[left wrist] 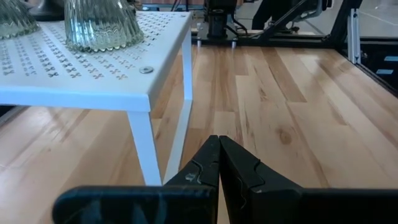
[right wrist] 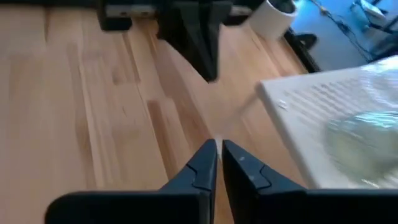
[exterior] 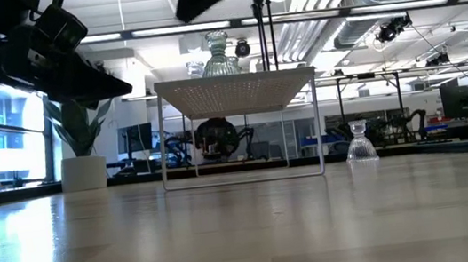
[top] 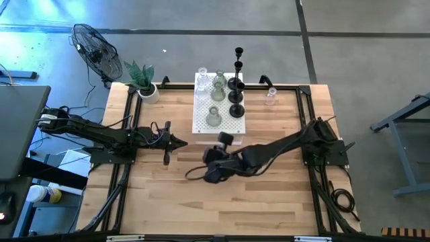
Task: Pick & Place candle stick holders
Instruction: Put the green candle holder on the shelf aligned with the green candle holders
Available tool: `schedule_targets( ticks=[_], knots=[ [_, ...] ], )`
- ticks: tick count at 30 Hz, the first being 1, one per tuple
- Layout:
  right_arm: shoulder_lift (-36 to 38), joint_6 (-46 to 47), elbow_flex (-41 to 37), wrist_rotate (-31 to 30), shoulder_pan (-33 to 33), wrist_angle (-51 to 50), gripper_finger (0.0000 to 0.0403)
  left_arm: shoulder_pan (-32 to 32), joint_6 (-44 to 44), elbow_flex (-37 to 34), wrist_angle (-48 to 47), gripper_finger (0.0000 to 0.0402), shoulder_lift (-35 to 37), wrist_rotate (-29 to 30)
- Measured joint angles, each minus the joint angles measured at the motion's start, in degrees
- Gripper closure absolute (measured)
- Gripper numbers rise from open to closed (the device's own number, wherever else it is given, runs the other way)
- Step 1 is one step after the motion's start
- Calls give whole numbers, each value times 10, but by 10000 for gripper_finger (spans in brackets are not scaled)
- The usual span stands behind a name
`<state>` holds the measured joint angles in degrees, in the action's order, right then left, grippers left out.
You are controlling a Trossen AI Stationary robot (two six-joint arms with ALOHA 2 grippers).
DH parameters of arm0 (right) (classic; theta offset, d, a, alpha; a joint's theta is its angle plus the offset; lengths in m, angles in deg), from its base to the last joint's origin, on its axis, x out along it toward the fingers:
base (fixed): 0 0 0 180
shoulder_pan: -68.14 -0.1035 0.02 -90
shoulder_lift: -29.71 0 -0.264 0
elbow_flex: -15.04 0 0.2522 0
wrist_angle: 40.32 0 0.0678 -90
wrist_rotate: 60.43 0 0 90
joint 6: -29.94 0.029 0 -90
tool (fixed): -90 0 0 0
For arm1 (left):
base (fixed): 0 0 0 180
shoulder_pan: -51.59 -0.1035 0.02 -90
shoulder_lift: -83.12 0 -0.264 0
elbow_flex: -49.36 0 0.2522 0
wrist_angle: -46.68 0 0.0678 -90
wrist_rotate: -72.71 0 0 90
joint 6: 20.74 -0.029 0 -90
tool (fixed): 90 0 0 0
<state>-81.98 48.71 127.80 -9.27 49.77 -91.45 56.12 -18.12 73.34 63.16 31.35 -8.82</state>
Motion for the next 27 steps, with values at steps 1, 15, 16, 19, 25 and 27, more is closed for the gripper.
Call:
schedule_targets(
  ticks=[1,15,16,19,25,27],
  knots=[
    [2,-10,-30,7,6,54,388,0,3,0,0,401,0,0],
    [104,-29,-288,32,96,436,402,0,6,0,-4,401,0,-2],
    [105,-20,-299,46,107,454,402,0,6,0,-3,401,0,-2],
    [98,-7,-311,83,135,463,402,0,6,0,-1,401,0,0],
    [94,5,-308,62,151,463,403,0,6,0,1,401,0,0],
    [94,4,-308,55,151,462,403,0,6,0,1,401,0,0]
  ],
)
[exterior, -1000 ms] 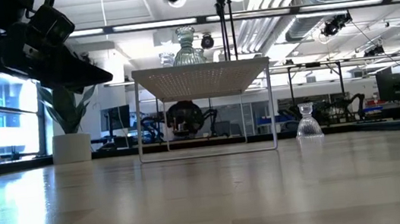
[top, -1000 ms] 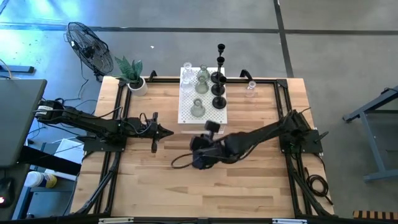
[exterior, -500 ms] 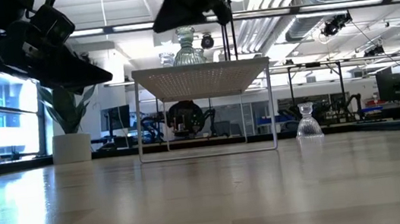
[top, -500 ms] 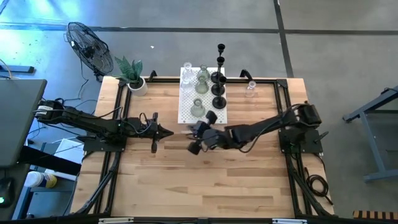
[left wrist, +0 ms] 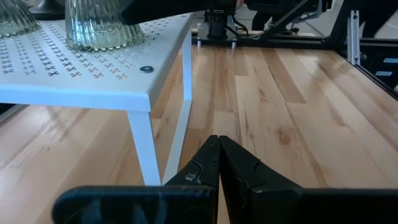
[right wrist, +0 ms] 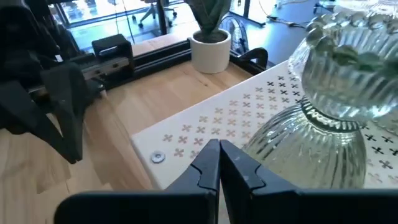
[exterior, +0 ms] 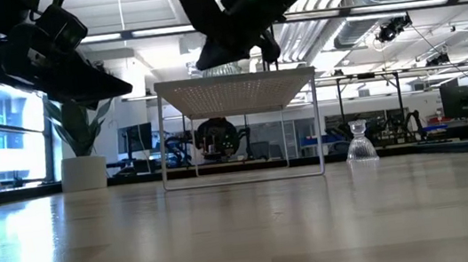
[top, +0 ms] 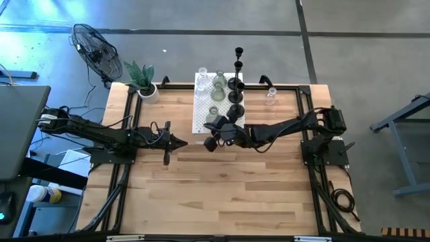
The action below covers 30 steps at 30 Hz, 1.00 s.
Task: Pick & Place candle stick holders
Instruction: Put the green candle holder on the shelf aligned with the green candle holders
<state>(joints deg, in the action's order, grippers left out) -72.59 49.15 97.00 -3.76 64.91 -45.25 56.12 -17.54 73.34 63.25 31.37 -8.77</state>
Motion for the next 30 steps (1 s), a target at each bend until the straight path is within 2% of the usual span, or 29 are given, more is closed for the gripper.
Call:
schedule_targets(
  ticks=[7,17,24,27,30],
  knots=[
    [0,15,0,-23,14,-32,403,0,-1,0,-1,401,0,0],
    [0,3,0,-22,37,-30,403,0,-1,0,-2,401,0,0],
    [8,0,0,18,39,-37,403,0,-1,0,-3,401,0,0],
    [30,0,0,17,26,-63,403,0,-1,0,-4,401,0,0],
    [51,9,1,-9,15,-115,403,0,-1,0,-5,401,0,0]
  ],
)
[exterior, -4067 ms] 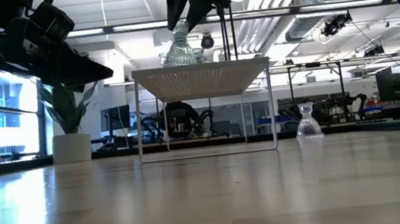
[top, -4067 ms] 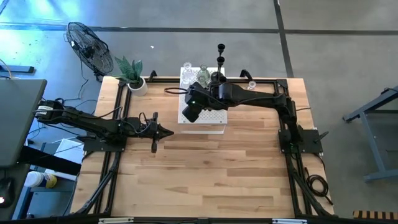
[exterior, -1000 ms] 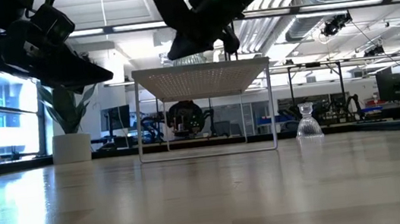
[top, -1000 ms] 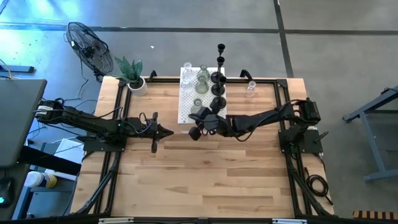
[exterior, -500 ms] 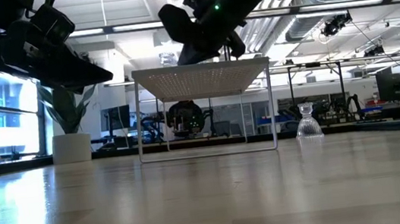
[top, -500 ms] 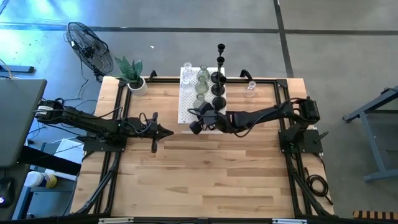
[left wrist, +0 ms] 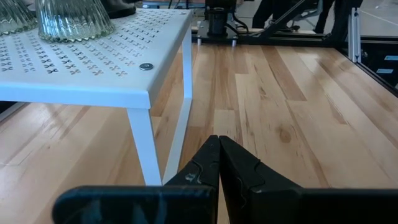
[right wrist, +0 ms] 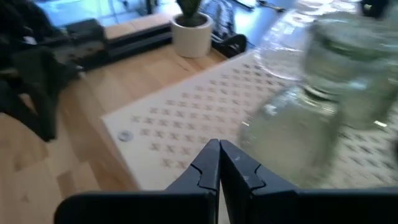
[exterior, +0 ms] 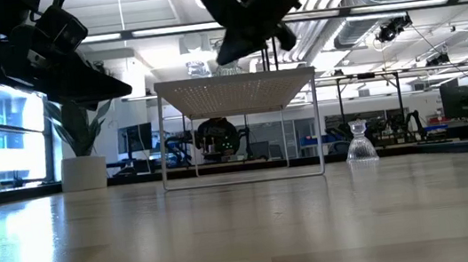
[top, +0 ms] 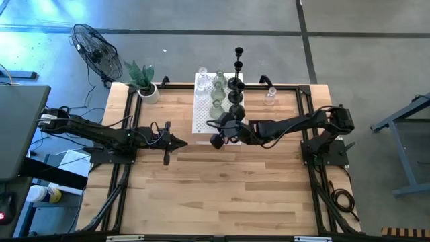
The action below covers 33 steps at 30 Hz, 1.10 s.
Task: Pick & Place candle stick holders
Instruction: Put the green candle holder on the shelf aligned with the green candle holders
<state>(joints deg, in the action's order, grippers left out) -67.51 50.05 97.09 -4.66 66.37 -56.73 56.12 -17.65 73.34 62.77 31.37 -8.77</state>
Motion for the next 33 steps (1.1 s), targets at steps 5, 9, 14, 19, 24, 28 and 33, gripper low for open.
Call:
schedule_targets(
  ticks=[5,9,14,19,24,28,33],
  knots=[
    [10,20,0,-22,7,-37,403,0,0,0,0,401,0,0],
    [5,20,0,0,24,-29,403,0,0,0,1,401,0,0],
    [5,20,0,-8,35,-26,403,0,0,0,2,401,0,0],
    [5,20,0,-15,34,-25,403,0,0,0,1,401,0,2],
    [5,20,0,-27,34,-22,403,0,0,0,0,401,0,2],
    [5,19,0,-18,37,-17,403,0,0,0,0,401,0,2],
    [5,-11,-1,48,35,42,403,0,0,0,0,401,0,2]
  ],
)
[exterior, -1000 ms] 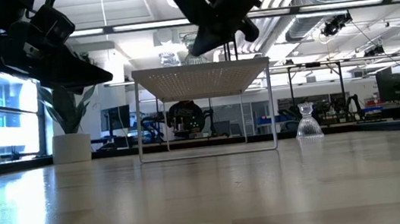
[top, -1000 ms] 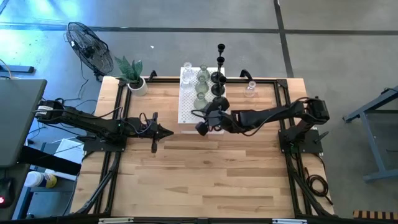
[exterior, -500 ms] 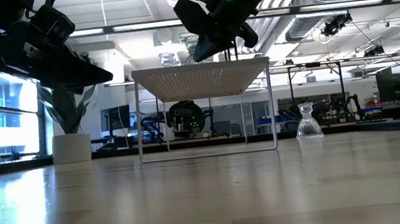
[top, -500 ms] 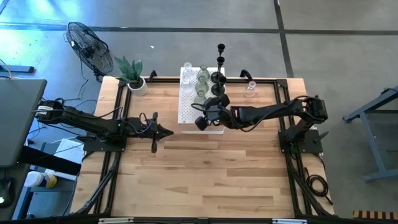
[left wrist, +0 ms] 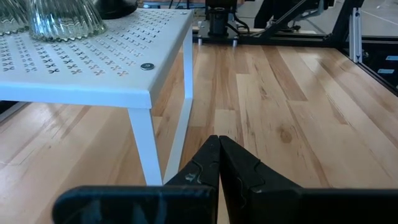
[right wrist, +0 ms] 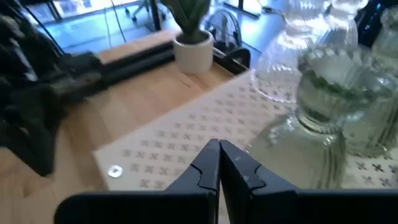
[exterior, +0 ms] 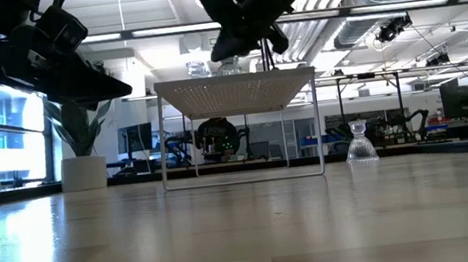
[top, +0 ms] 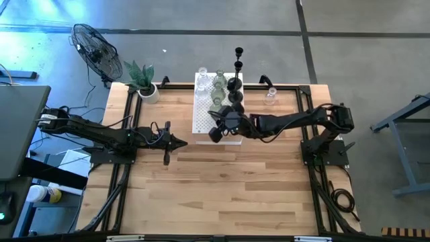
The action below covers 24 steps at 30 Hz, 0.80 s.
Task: Pick & Place candle stick holders
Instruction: Put the green candle holder on the shelf aligned with the green candle holders, then put the transparent candle holder on the shelf aligned with the transparent candle holders
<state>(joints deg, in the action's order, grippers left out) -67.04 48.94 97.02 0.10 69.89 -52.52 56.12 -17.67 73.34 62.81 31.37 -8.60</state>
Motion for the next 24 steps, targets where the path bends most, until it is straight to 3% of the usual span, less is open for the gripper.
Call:
schedule_targets(
  ticks=[13,24],
  knots=[
    [0,20,0,-45,20,-22,403,0,0,0,0,401,0,0],
    [3,10,0,-34,-5,-21,403,0,0,0,0,401,0,-3]
  ],
)
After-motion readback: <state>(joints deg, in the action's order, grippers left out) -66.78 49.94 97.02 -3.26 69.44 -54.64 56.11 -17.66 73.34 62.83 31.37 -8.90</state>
